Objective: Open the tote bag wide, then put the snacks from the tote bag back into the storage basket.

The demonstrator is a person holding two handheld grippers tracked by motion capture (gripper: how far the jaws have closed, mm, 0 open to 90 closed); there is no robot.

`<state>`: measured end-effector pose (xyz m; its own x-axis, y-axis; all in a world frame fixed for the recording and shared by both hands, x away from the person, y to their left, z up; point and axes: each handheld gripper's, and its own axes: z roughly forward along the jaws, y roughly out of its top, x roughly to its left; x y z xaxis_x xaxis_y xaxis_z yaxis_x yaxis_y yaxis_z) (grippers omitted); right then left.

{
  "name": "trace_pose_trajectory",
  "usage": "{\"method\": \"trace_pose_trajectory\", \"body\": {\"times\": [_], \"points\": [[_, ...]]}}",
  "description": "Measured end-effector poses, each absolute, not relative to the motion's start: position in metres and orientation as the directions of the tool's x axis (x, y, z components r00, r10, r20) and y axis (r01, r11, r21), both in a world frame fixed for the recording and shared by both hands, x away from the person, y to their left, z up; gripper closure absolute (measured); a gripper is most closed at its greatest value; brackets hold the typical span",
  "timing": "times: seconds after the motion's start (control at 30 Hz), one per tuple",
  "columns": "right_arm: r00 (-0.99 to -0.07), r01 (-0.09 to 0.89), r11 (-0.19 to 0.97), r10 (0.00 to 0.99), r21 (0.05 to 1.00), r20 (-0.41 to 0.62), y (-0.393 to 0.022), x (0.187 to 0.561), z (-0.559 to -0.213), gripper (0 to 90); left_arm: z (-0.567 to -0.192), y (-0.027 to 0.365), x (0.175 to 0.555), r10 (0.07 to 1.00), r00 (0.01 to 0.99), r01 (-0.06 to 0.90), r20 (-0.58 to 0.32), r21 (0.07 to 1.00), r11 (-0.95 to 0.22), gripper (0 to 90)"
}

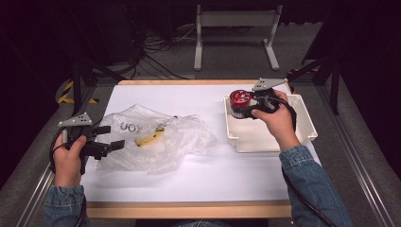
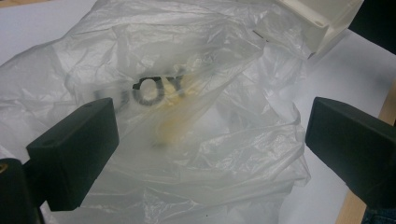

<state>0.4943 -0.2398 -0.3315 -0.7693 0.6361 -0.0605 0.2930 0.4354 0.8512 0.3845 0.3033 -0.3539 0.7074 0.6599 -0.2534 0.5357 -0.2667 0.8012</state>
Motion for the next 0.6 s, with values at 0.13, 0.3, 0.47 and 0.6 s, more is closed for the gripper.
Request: {"method": "trace_pose_trajectory", "body": {"times": [0.13,0.3,0.47,0.6], "points": [[-0.768,0.314,0.434,0.639,0.844,-0.043,-0.241,0.501,-0.337,24.4,-0.355,0.304,0.383,0.665,0.702,0.542,-0.253,0.796,-0.27,3.8],[-0.76,0.337,0.425,0.649,0.84,-0.023,-0.243,0.509,-0.344,24.4,-0.353,0.301,0.383,0.661,0.708,0.54,-0.249,0.794,-0.279,3.8],[-0.751,0.352,0.439,0.66,0.827,-0.03,-0.245,0.517,-0.357,24.3,-0.353,0.298,0.383,0.653,0.718,0.537,-0.242,0.789,-0.298,3.8],[-0.749,0.362,0.442,0.663,0.821,-0.027,-0.245,0.522,-0.366,24.4,-0.354,0.298,0.383,0.656,0.713,0.542,-0.248,0.788,-0.291,3.8]]}}
